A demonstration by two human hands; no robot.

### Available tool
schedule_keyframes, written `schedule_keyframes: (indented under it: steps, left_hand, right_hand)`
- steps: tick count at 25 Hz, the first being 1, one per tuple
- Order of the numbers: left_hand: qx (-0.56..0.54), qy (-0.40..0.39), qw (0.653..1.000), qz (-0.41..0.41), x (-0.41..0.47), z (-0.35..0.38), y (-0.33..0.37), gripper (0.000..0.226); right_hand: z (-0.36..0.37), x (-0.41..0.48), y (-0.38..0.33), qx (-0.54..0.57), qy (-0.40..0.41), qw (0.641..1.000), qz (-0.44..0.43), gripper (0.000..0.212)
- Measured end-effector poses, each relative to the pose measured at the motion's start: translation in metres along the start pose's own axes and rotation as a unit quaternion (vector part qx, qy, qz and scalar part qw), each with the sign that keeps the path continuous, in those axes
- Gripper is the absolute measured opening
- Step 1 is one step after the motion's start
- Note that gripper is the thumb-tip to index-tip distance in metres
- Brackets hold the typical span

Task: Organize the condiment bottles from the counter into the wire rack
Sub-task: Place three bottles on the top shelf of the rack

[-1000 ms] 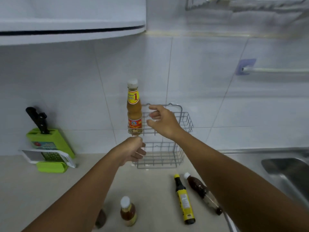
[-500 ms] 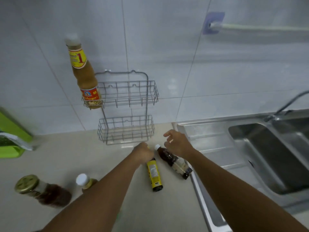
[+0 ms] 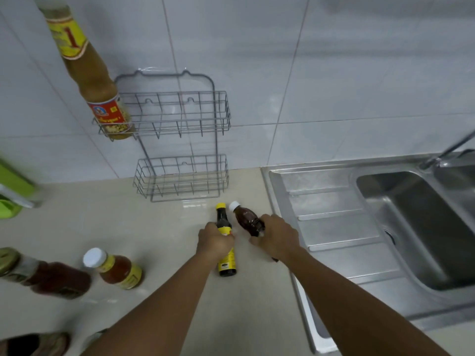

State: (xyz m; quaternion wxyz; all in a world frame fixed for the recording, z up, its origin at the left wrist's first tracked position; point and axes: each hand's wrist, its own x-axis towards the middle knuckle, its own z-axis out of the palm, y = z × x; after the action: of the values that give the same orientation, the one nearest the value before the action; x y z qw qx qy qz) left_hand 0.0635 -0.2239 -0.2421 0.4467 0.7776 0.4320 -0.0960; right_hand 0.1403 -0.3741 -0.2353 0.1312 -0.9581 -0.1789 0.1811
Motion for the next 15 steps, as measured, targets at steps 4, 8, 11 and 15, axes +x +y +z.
schedule_keyframes:
  steps: [4, 8, 11, 15]
  left_hand:
    - [-0.182, -0.070, 0.980, 0.043, -0.018, -0.033, 0.015, 0.050]
    - [-0.425, -0.183, 0.881, 0.099, -0.042, -0.097, 0.056, 0.041]
    - [-0.462, -0.173, 0.855, 0.163, -0.062, -0.150, 0.093, 0.039]
    - [-0.352, -0.034, 0.878, 0.321, -0.075, -0.226, 0.131, 0.045]
  right_hand:
    - [-0.020, -0.010, -0.007, 0.135, 0.034, 0.990, 0.009, 0.038]
    - [-0.072, -0.013, -0.041, 0.306, 0.133, 0.943, -0.007, 0.036]
    - [-0.125, -0.015, -0.081, 0.417, 0.192, 0.887, -0.044, 0.039]
    - [-0.193, -0.007, -0.136, 0.459, 0.236, 0.846, -0.136, 0.034]
